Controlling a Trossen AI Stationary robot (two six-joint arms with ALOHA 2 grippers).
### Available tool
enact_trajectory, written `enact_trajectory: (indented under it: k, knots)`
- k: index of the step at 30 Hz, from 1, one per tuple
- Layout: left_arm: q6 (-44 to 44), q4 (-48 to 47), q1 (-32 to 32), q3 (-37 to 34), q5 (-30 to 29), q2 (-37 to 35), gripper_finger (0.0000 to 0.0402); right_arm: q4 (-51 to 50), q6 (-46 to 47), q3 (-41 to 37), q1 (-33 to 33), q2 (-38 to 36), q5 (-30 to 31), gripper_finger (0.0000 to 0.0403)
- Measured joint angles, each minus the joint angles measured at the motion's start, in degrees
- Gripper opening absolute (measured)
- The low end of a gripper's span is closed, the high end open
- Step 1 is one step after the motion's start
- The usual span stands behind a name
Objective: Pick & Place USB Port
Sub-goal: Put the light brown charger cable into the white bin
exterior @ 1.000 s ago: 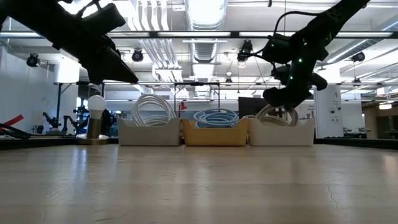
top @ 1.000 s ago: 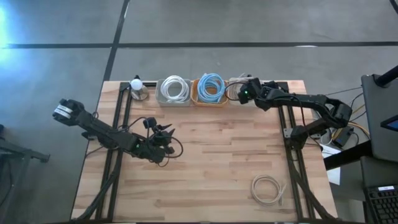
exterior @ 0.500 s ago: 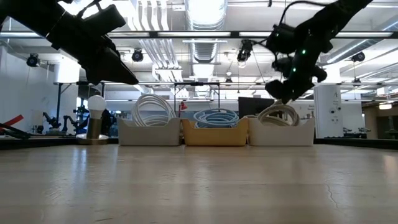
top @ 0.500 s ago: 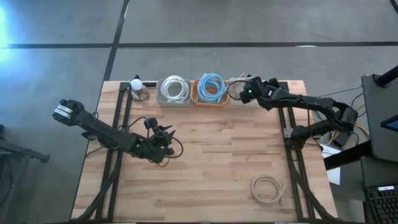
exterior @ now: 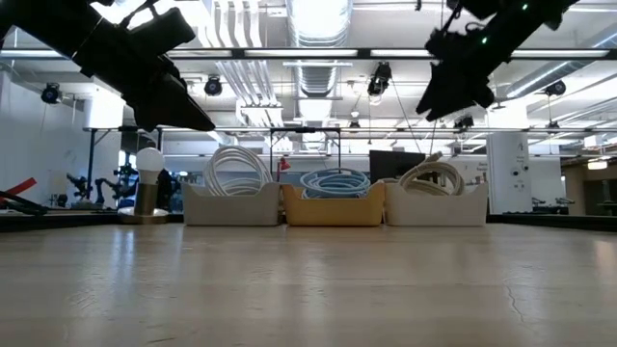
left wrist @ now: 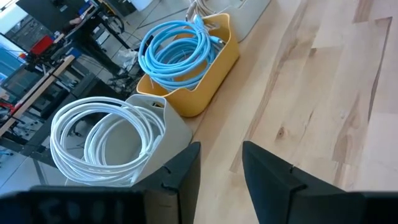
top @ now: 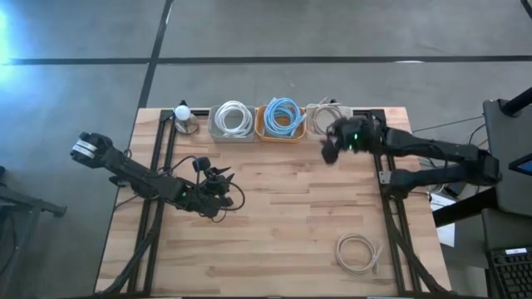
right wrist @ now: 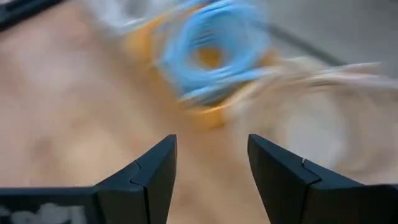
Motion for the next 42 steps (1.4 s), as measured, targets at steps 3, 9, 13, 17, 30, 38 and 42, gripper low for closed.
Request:
enact_trajectory:
  k: [3,9,13,17,30,38,42]
  knots:
    - [0.02,0.00,0.00,0.00,-0.02,0.00,0.0135,-0.95,2.11,0.00,8.82,0.45,-1.10,0.0194]
    - [0.04,0.13,0.23,0.00,-0.07,0.00,0.0135,-1.11,9.63,0.65,26.58,5.21,3.17,0.0194]
    - [0.07,1.14,0.80,0.00,-0.09,0.00,0.0135,-7.40,15.63,4.28,35.30,9.41,2.16,0.0194]
    - [0.12,5.44,1.38,0.11,1.12,0.00,0.0135,-17.60,21.35,8.93,41.54,14.20,-5.50,0.0194]
    - [5.22,27.64,4.61,0.20,41.29,0.00,0.0135,-30.32,30.83,11.13,53.04,31.19,-23.68,0.0194]
    - [5.20,28.08,4.71,0.20,40.50,0.02,0.0135,-34.06,28.00,11.04,53.75,40.46,-24.89,0.0193]
    - [5.67,27.99,4.74,0.20,40.44,0.02,0.0135,-33.95,24.75,11.18,54.51,42.25,-27.36,0.0180]
